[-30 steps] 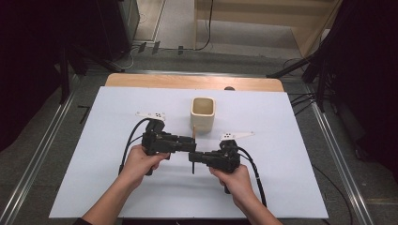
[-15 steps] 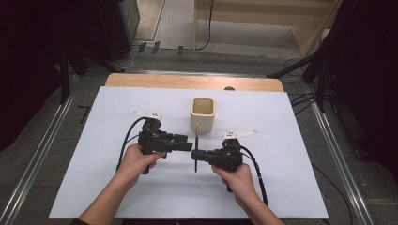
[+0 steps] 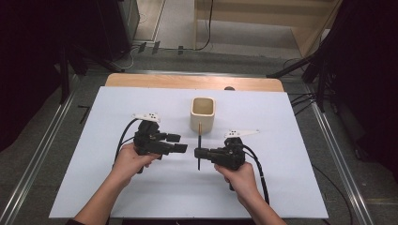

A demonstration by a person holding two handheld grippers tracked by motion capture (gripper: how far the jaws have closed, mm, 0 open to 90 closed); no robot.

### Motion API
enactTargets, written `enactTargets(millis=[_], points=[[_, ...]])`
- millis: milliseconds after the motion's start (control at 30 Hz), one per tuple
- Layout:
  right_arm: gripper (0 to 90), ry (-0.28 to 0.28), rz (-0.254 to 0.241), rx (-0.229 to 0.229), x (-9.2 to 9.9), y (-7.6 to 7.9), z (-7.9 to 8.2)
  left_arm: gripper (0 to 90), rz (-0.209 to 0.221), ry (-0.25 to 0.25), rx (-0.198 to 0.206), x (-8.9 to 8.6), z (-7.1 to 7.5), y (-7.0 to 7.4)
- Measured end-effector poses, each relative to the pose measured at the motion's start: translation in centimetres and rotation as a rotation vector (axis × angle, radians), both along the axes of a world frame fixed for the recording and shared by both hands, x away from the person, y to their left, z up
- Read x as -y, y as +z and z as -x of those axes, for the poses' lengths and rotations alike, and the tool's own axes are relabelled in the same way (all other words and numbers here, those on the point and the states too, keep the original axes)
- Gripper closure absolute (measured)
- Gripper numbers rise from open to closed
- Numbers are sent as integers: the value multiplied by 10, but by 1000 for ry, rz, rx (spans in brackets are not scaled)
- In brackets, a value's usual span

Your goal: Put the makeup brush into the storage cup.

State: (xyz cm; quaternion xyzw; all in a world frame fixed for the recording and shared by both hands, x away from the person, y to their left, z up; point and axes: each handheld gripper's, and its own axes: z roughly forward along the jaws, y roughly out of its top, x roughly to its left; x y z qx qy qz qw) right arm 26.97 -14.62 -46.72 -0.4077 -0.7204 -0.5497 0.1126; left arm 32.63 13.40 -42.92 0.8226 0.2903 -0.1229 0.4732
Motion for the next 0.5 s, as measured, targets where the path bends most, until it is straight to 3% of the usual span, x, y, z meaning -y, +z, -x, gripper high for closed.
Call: enactTargets(millis=[500], points=[[838,-22,38,26,5,5,0,331,-99,12,125,-4,7,0]])
